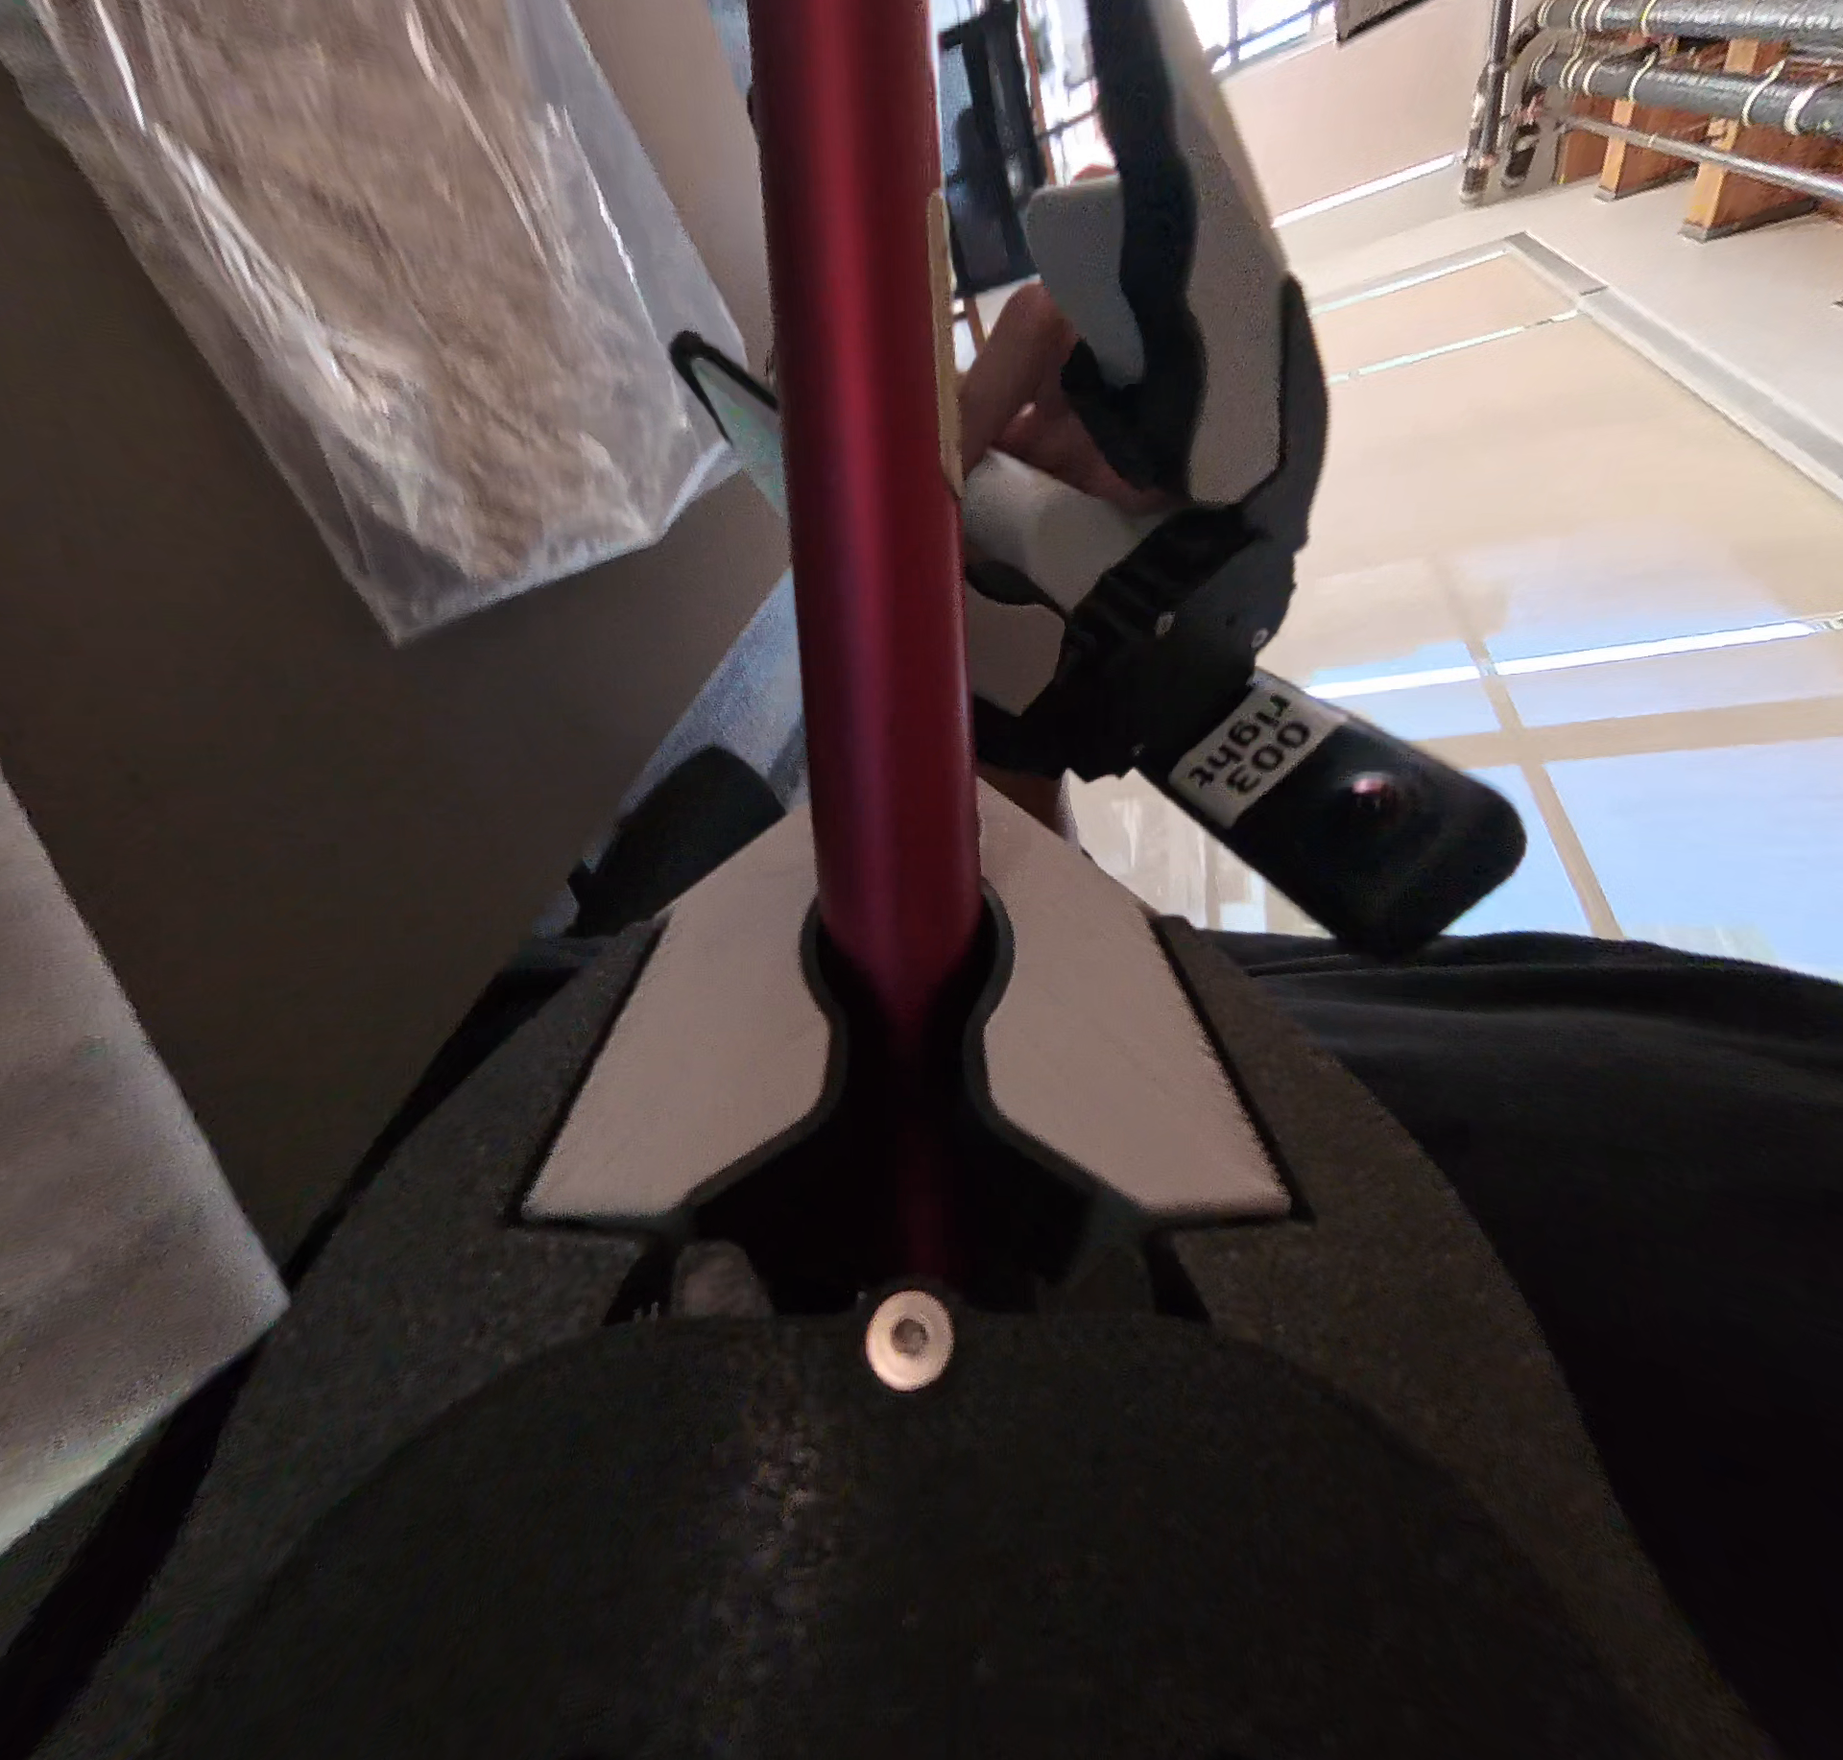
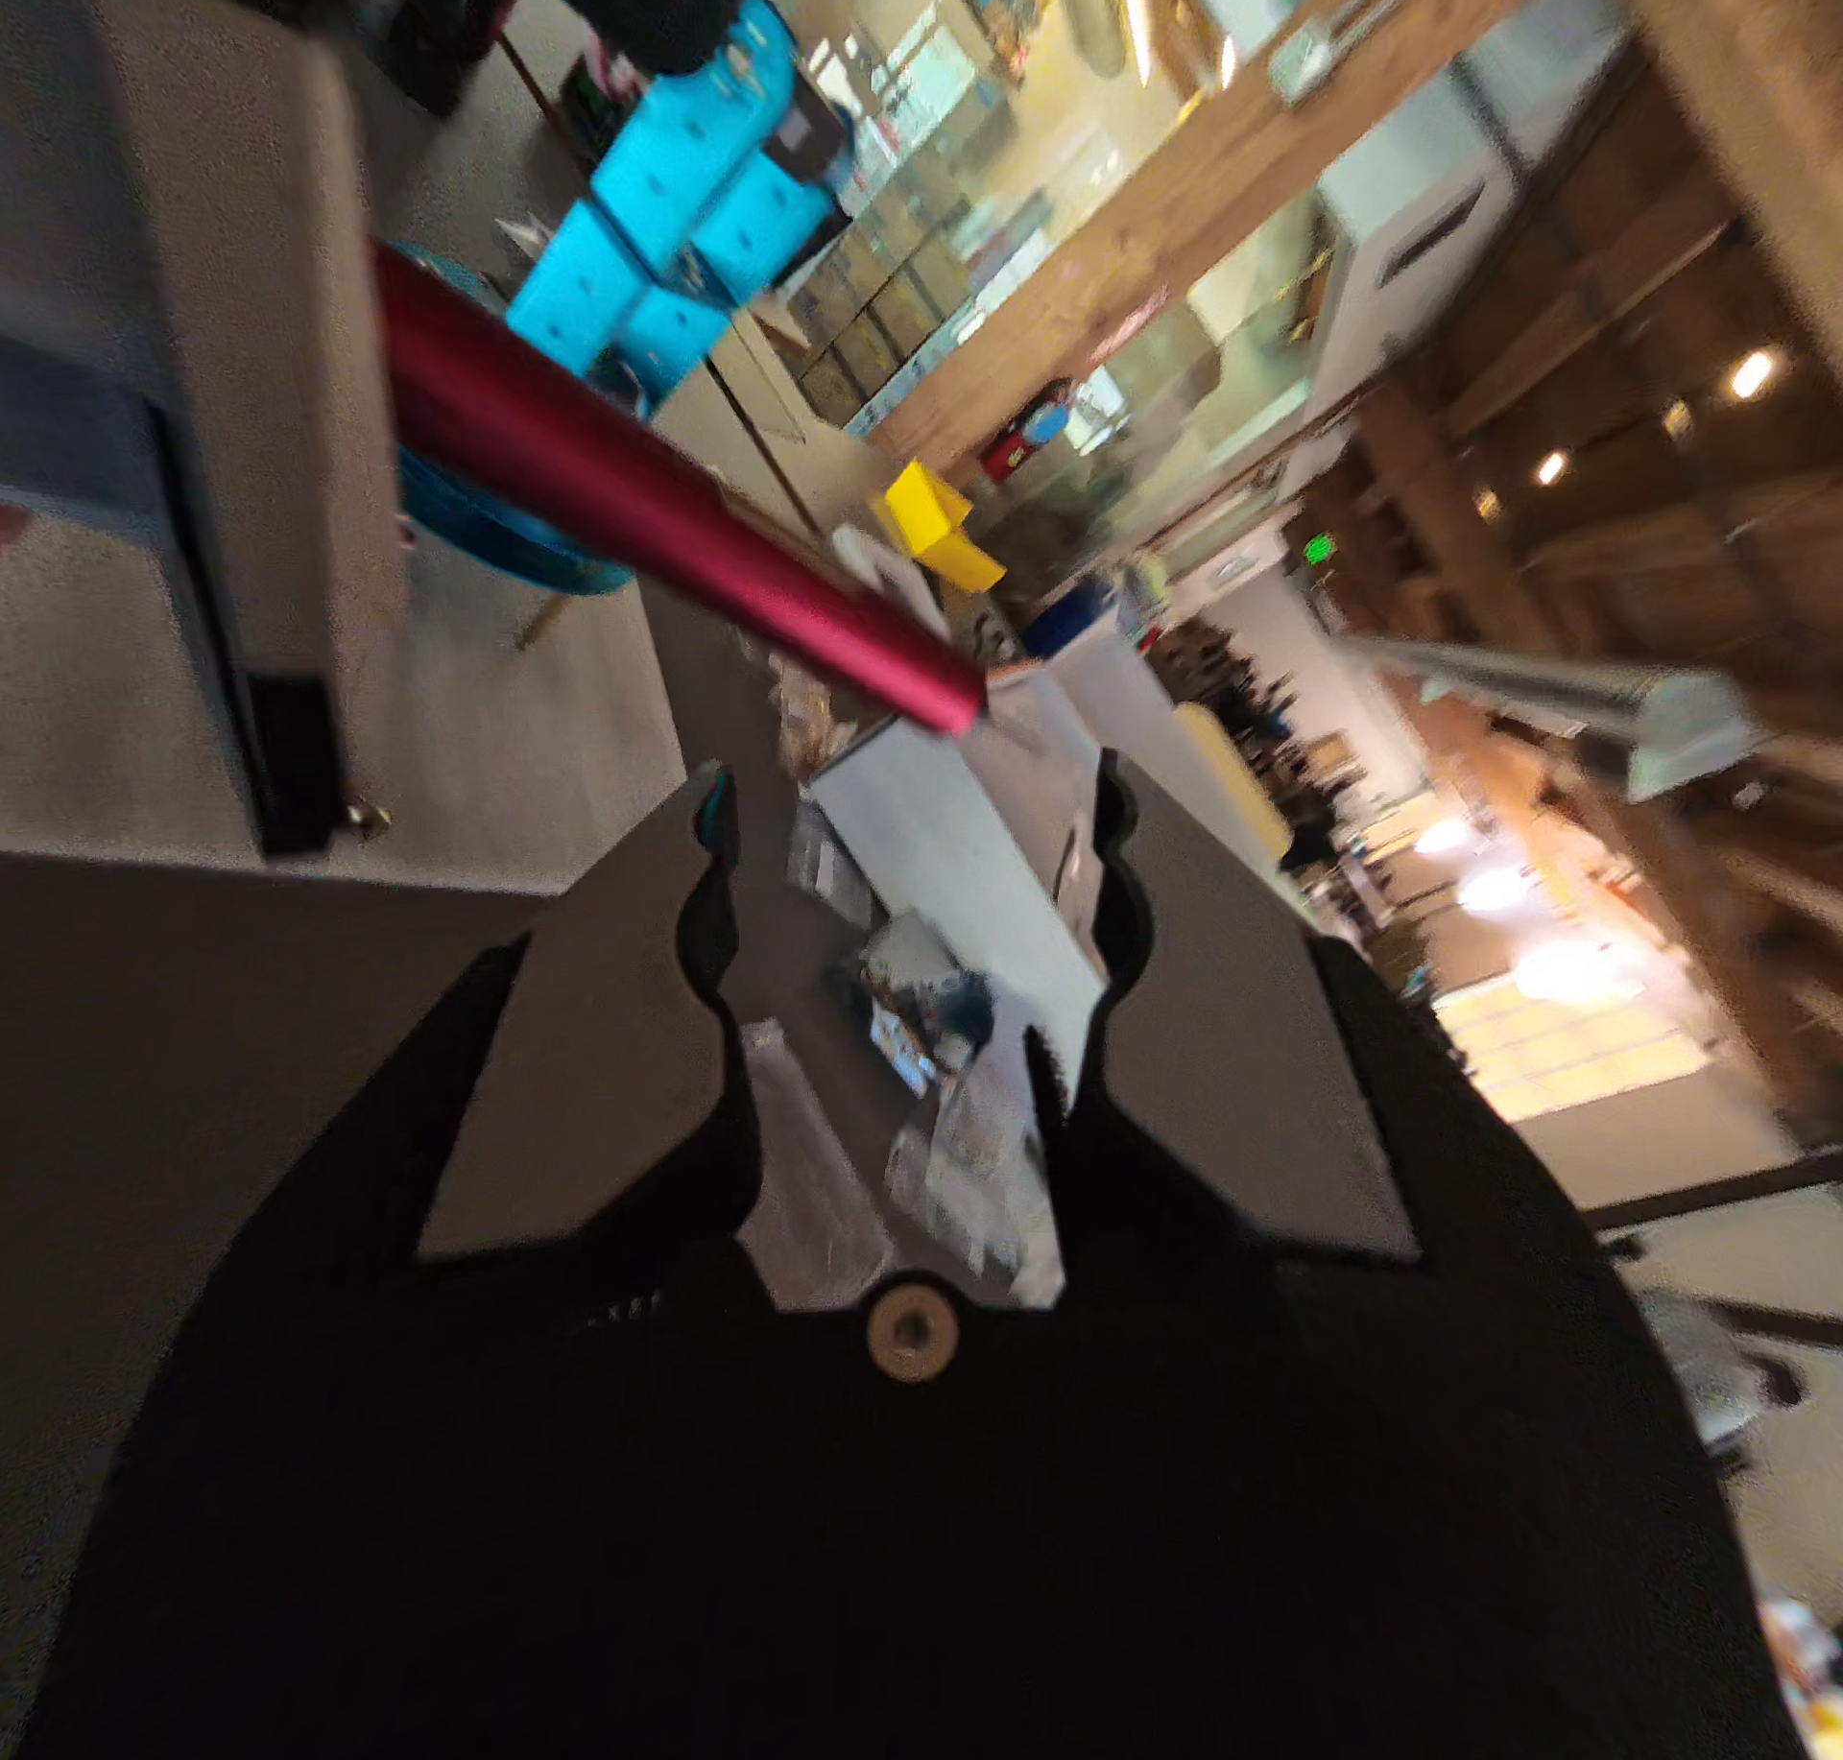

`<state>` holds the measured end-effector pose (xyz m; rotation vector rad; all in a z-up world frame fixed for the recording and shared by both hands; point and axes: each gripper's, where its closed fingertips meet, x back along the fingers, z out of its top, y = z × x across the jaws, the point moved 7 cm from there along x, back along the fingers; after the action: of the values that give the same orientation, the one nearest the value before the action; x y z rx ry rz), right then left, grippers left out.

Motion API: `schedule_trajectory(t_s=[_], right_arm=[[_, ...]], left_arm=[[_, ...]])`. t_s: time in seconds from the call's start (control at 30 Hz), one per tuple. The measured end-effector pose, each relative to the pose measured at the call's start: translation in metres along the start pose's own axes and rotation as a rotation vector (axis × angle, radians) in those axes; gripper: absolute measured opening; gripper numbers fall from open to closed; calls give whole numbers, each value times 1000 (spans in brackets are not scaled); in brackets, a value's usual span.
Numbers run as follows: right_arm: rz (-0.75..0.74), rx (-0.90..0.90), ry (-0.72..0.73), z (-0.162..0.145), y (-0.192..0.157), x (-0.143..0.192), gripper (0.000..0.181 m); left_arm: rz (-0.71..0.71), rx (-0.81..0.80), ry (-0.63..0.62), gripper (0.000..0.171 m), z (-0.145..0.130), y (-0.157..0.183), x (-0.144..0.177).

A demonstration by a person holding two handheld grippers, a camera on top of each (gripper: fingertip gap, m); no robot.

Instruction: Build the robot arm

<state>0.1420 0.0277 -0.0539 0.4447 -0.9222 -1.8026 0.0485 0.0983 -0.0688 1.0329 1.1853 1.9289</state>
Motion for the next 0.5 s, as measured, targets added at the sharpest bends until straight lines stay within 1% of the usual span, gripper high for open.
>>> schedule_trajectory(t_s=[0.07,0.13,0.2,0.23,0.27,0.3,0.33,0.43,0.5], right_arm=[[21,84,17,17,-22,-10,60],[20,155,-10,23,-41,-22,54],[49,116,-61,23,-56,-27,63],[66,71,-86,22,-62,-26,65],[78,25,-104,22,-67,-23,65],[93,-5,-114,24,-74,-21,60],[98,7,-108,30,-82,-21,56],[141,152,-93,54,-117,-34,48],[119,220,-70,63,-132,-44,31]], left_arm=[[-15,26,-56,7,-10,-5,4],[-16,23,-93,9,-19,-8,11],[29,-2,-111,8,-29,-20,26],[36,-2,-128,8,-35,-28,37],[76,-30,-141,8,-42,-38,47],[119,-53,-145,8,-49,-48,58],[117,-34,-149,8,-54,-55,66],[5,69,-181,8,-63,-63,77],[-35,87,-215,8,-66,-67,77]])
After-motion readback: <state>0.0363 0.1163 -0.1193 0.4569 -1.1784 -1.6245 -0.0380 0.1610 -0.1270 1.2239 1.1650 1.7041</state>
